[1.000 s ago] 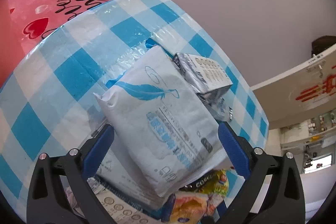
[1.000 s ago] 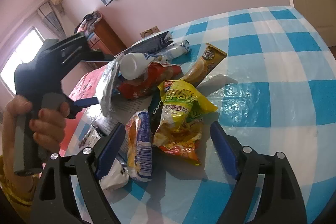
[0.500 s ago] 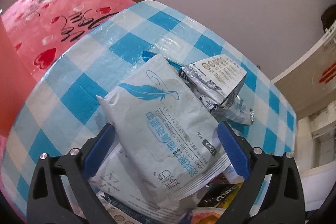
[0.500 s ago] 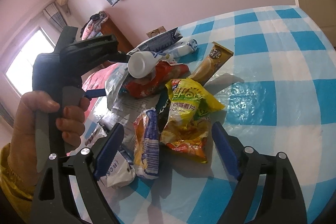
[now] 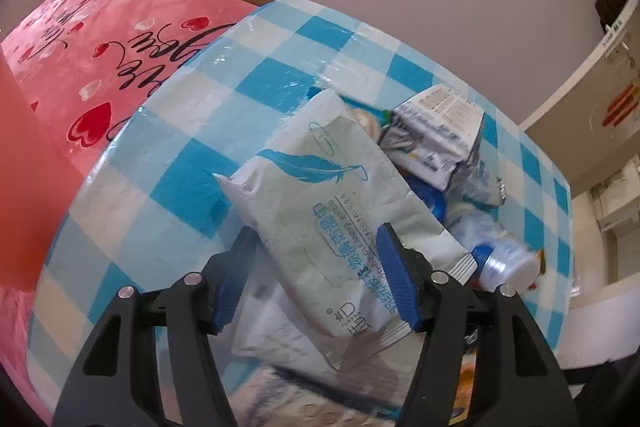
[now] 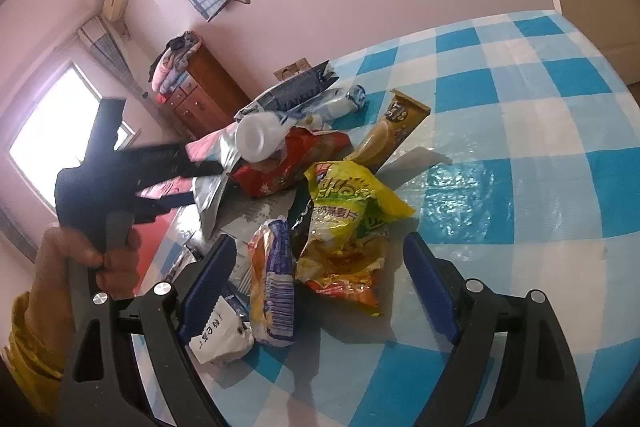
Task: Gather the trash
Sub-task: 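Grasp the white milk-powder bag with the left gripper while the right gripper approaches the snacks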
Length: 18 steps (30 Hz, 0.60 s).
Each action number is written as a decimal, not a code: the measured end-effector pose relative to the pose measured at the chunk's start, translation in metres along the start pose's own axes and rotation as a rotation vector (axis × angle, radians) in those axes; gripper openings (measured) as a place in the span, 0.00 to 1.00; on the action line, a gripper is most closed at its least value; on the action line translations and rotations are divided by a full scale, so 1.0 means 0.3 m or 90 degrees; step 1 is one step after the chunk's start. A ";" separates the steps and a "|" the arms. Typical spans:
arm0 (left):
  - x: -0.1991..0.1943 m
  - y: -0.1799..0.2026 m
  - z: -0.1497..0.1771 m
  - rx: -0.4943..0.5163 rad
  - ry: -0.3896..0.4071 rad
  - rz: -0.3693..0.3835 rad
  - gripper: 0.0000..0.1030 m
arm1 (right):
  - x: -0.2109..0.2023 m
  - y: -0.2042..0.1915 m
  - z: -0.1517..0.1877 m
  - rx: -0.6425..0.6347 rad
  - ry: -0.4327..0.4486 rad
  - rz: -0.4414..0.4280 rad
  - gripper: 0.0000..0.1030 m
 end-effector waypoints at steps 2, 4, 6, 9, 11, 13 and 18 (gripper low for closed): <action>-0.003 -0.019 0.011 0.030 0.002 -0.013 0.61 | 0.003 0.000 0.000 0.001 -0.004 0.000 0.82; -0.005 -0.042 0.014 0.046 -0.005 -0.011 0.61 | 0.001 -0.008 0.002 -0.007 0.000 0.012 0.82; -0.011 -0.067 0.015 0.058 -0.013 0.001 0.62 | 0.006 -0.024 0.004 -0.024 -0.001 0.019 0.82; -0.029 -0.073 0.019 0.058 -0.018 0.041 0.78 | 0.017 -0.050 0.009 -0.044 -0.008 0.039 0.84; -0.038 -0.065 0.020 0.050 -0.021 0.079 0.87 | 0.025 -0.064 0.009 -0.058 -0.011 0.048 0.86; -0.029 -0.048 0.018 0.045 -0.029 0.073 0.89 | 0.030 -0.068 0.009 -0.059 -0.012 0.062 0.86; 0.015 -0.059 -0.017 -0.034 -0.042 0.065 0.91 | 0.035 -0.037 -0.001 -0.022 -0.022 0.058 0.86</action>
Point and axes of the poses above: each gripper's, at about its wrist camera, not at the fingertips, and x roughly the way its jaws point, y to its right, z to its underside, the point moved 3 cm from there along x, roughly the way its jaws point, and after that the axes turned 9 degrees about -y, right-handed, at the moved point
